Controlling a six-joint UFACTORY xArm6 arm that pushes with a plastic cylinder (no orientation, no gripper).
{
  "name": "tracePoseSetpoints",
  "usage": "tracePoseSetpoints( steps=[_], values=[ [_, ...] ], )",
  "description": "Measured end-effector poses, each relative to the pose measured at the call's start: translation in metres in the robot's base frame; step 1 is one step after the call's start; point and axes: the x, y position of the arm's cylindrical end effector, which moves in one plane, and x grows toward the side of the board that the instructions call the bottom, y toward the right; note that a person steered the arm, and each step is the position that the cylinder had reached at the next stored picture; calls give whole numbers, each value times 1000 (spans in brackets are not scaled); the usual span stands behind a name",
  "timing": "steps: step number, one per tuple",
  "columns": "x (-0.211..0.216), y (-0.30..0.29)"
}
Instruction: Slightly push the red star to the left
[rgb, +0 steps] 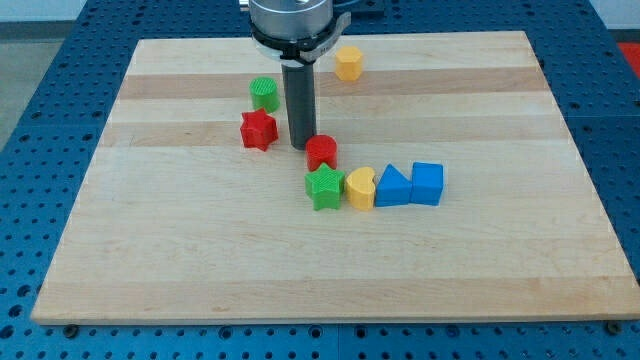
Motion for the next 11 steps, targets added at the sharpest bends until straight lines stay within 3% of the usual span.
tracePoseSetpoints(
  steps=[11],
  values=[
    [19,-55]
  ],
)
